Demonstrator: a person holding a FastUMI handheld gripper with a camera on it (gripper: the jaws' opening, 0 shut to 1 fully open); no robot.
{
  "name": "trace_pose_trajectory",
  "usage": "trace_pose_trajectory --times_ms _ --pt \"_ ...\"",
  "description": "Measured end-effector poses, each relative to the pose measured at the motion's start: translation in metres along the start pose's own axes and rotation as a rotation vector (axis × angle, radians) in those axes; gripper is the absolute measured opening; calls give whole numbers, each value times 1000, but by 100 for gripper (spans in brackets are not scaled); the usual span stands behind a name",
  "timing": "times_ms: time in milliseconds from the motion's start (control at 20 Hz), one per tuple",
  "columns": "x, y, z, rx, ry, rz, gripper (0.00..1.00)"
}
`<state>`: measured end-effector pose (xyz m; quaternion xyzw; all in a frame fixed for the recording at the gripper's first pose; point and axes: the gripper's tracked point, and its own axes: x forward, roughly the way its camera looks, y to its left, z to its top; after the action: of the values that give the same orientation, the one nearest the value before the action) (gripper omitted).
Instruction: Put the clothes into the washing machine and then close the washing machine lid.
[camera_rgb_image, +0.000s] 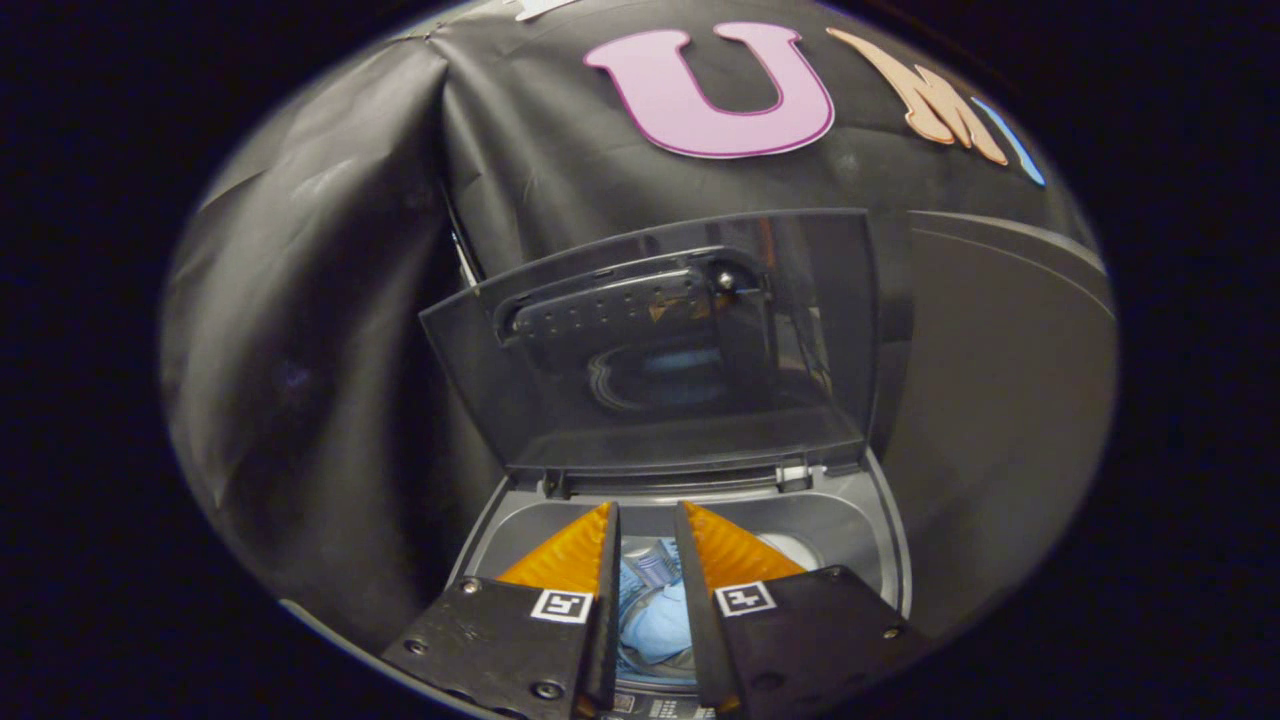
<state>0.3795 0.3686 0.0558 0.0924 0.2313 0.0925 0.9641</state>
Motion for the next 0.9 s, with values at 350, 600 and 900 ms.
trace_pose_trajectory --times_ms 350,600,900 --pt "-13 -5 15 -6 -20 -28 61" --pt "-25 -1 55 -9 -72 -43 91" --pt "-35 10 141 -53 -208 -71 96"
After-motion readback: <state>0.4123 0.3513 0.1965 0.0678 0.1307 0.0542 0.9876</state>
